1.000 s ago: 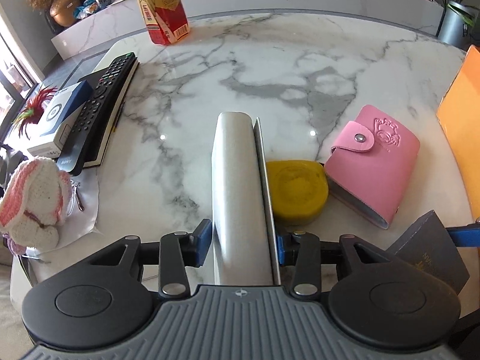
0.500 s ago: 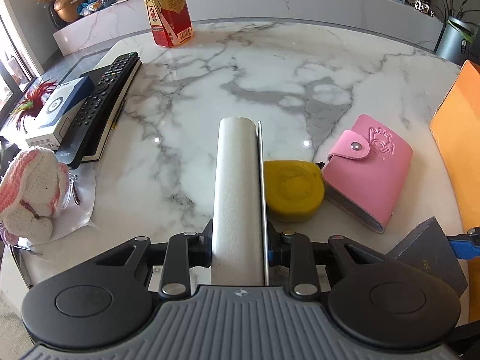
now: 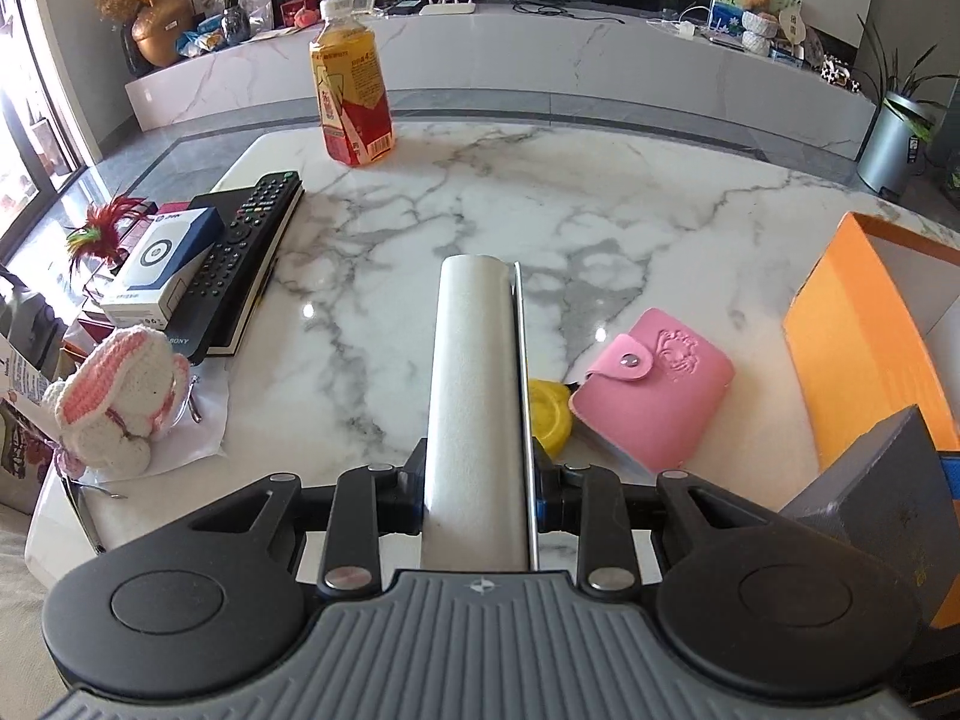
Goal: Organize objects
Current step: 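Lift and carry the white case and black box over the orange box with both tools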
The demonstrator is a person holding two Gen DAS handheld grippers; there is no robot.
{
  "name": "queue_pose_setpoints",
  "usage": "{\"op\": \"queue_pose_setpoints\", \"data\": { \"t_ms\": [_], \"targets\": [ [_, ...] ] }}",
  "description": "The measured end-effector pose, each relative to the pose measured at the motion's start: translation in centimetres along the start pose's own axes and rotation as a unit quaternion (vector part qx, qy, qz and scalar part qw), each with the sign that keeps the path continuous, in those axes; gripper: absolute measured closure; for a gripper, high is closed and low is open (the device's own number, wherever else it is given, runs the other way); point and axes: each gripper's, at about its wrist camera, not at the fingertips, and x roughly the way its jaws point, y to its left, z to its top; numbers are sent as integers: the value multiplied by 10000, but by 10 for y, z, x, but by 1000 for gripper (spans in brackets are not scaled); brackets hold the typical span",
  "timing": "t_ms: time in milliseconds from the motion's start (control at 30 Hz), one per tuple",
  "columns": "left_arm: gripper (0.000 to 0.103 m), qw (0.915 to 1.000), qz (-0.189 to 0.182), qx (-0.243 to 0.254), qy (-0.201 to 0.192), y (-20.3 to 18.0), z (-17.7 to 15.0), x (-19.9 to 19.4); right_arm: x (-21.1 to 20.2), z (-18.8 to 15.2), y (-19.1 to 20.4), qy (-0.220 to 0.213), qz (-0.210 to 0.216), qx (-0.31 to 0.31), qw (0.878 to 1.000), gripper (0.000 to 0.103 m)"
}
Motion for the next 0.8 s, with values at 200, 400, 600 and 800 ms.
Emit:
{"op": "queue_pose_setpoints", "data": {
  "t_ms": [200,400,600,800],
  "targets": [
    [69,9990,-329,-145,-268,-33,16,-30,-44,2,-41,-338,-212,269,9988,26],
    [69,9953,-794,-20,-563,-78,35,-54,-81,-10,-95,-527,-581,547,9954,26],
    [69,9908,-1178,218,-623,-125,47,-60,-107,-23,-152,-617,-860,882,9905,26],
    [69,9840,-1465,829,-585,-175,53,-51,-109,-37,-198,-626,-968,1232,9857,26]
  ]
}}
